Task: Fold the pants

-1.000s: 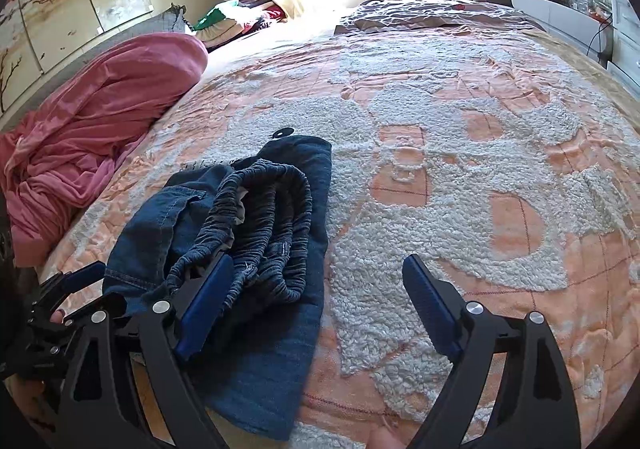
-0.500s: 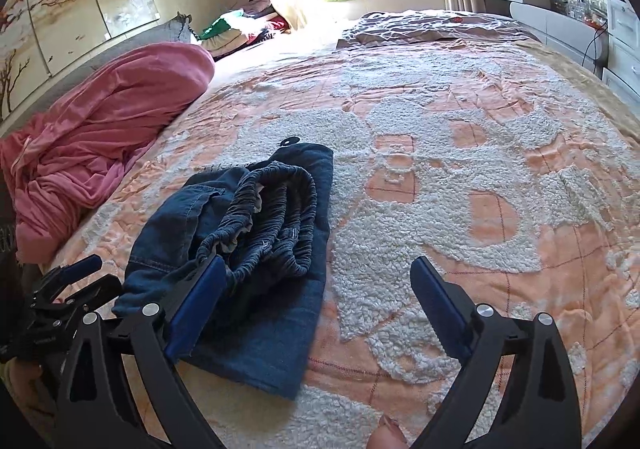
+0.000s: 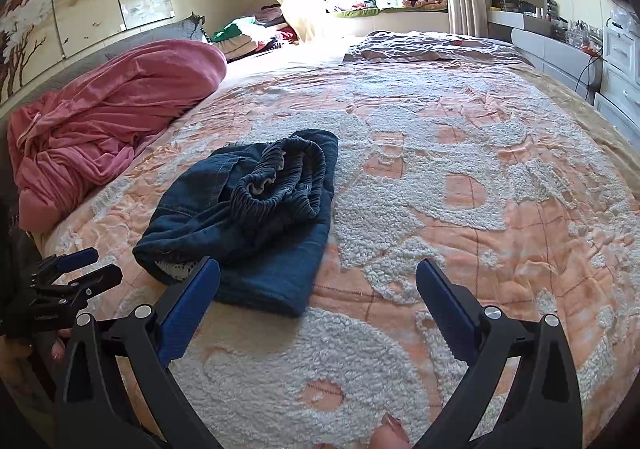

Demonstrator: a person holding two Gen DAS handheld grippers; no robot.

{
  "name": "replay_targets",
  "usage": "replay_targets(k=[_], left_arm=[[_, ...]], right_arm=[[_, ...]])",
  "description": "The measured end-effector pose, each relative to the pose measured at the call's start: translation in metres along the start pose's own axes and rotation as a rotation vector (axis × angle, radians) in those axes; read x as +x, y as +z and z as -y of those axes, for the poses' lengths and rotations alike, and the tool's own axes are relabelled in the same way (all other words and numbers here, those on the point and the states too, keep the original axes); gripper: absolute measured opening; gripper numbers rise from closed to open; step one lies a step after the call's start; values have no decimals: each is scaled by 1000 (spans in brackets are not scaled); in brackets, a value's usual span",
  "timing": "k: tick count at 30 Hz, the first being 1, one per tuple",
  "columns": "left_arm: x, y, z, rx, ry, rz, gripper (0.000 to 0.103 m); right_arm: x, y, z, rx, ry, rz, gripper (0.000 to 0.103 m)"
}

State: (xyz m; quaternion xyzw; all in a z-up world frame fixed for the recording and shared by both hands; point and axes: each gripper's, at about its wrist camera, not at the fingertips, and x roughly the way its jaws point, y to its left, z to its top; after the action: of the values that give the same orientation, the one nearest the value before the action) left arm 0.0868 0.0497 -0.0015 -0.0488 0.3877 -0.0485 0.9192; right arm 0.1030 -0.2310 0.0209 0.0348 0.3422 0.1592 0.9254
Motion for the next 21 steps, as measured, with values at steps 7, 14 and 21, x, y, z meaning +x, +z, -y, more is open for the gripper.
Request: replay_targets(k=[7,14,21], left_arm=[[-15,-28,12,0,-9,-8,93],[-20,-49,28,18,-12,-21,93],[-19,-59,39,28,-9,-39,93]], right_arm=[[-23,-19,-12,-44,-31,23,98],[-37,-46,-10,-29,-37,11,98],[-42,-64,-5,-20,-67,-2,98]])
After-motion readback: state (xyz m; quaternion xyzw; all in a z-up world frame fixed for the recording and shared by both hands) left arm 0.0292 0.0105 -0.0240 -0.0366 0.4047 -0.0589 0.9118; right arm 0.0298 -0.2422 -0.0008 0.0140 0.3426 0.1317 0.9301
